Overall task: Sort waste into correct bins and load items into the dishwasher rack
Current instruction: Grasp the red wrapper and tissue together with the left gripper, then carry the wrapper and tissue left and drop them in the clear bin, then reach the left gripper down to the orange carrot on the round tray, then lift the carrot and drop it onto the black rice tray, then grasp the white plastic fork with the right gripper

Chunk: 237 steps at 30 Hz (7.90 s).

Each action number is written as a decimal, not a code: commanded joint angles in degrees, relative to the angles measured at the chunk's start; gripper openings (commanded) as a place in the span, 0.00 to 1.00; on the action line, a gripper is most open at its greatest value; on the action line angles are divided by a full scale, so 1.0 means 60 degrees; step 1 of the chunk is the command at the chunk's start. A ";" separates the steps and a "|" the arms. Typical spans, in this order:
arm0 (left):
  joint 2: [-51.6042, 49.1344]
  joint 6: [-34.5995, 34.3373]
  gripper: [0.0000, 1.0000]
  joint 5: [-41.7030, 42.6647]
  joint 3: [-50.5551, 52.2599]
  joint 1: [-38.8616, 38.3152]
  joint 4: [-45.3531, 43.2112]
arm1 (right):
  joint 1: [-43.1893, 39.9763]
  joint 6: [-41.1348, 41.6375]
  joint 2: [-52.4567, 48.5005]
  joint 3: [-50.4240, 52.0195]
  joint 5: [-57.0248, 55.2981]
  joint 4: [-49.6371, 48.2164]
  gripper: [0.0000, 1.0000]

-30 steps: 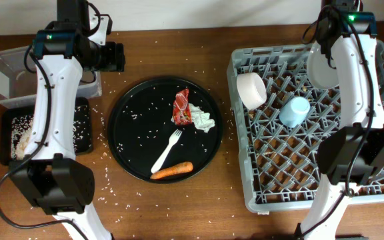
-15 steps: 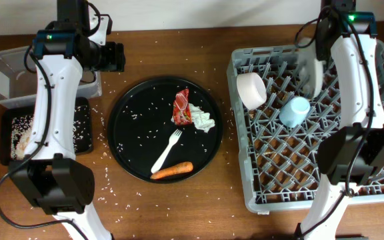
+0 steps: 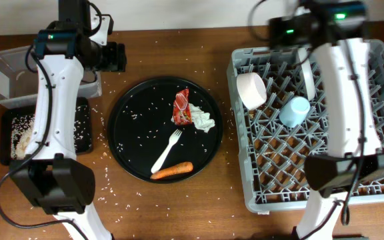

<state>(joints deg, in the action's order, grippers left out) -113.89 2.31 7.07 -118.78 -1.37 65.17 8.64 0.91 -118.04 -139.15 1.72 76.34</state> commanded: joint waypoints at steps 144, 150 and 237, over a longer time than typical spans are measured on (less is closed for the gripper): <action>0.0780 0.2932 0.66 0.0430 0.5552 -0.4222 0.1789 | 0.0481 0.1647 -0.0138 0.0659 0.0856 0.2167 0.79; 0.0780 0.2998 0.61 0.0321 0.7034 -0.5122 0.0357 | -0.0142 0.1137 -0.0138 0.0659 0.0849 0.2652 0.79; 0.5180 -0.4080 0.86 -0.0317 0.9216 0.3869 -0.5905 | 0.5406 0.7614 -0.3468 0.4415 0.2259 -0.2623 0.75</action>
<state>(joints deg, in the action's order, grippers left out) -82.50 -23.31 4.56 -62.87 22.02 29.76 41.76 46.15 -136.49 -112.99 12.56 61.78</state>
